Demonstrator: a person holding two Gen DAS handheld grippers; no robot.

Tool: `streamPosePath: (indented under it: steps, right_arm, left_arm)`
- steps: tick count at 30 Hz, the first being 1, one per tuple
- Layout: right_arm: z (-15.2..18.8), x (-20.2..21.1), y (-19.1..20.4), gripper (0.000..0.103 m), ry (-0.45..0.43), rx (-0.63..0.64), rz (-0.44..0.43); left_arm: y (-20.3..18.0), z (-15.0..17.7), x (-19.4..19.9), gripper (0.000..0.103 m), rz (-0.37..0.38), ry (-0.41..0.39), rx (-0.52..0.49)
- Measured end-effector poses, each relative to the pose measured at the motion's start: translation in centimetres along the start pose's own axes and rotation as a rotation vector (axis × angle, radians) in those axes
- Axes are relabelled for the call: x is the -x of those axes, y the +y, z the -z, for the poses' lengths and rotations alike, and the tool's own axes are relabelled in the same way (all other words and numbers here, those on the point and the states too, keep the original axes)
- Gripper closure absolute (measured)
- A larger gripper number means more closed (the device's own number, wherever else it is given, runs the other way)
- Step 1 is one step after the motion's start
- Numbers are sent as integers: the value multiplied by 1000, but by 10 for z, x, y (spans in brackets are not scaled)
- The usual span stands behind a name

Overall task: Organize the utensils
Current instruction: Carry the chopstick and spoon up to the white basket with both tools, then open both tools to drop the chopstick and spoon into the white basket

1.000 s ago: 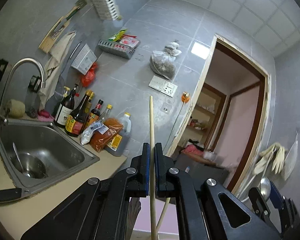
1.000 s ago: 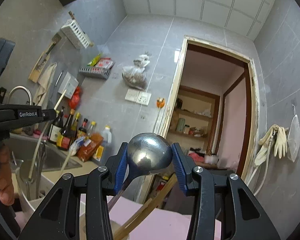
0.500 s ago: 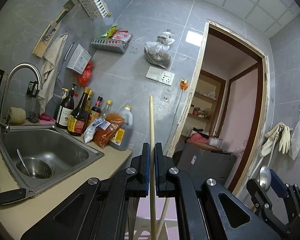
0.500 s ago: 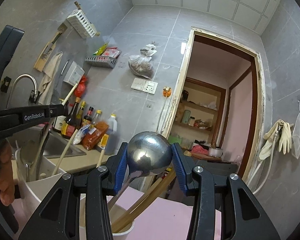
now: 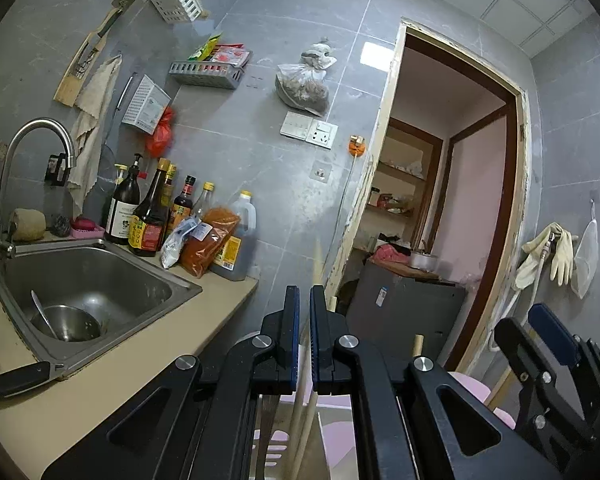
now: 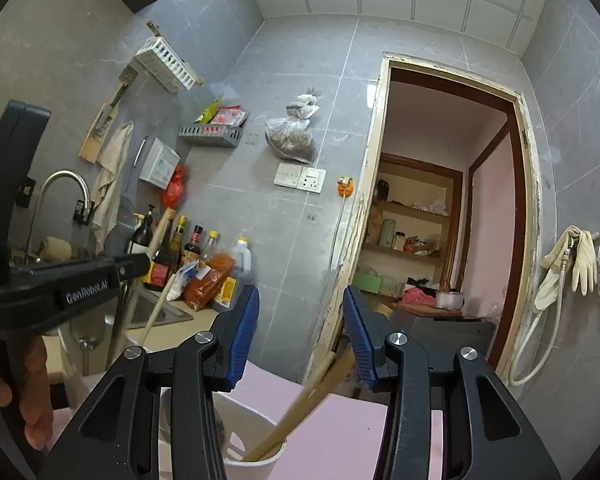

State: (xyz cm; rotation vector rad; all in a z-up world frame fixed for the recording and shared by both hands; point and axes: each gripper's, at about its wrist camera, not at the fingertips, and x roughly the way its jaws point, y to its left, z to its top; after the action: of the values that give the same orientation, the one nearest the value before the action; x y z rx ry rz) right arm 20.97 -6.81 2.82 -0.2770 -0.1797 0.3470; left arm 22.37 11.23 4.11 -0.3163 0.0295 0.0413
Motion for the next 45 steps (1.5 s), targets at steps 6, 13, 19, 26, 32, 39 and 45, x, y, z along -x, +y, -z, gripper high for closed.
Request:
streamPosePath:
  steps: [6, 13, 19, 26, 32, 39, 45]
  right_arm:
    - [-2, 3, -1, 54, -18, -16, 8]
    - [-5, 8, -9, 46, -45, -63, 25]
    - [-10, 13, -21, 35, -63, -127, 39]
    - [-12, 14, -33, 23, -63, -170, 66]
    - [-14, 16, -47, 8, -41, -183, 96]
    - [-14, 26, -73, 0, 3, -202, 137]
    - [-9, 41, -97, 0, 30, -194, 188]
  left_arm:
    - [1, -2, 1, 100, 8, 8, 20]
    - [-6, -9, 7, 78, 15, -6, 11]
    - [-12, -14, 11, 63, 21, -9, 5]
    - [-17, -19, 13, 42, 29, -6, 8]
    - [-22, -22, 10, 17, 40, 12, -4]
    - [-35, -17, 10, 9, 77, 40, -29]
    - [-59, -10, 15, 8, 106, 67, -61]
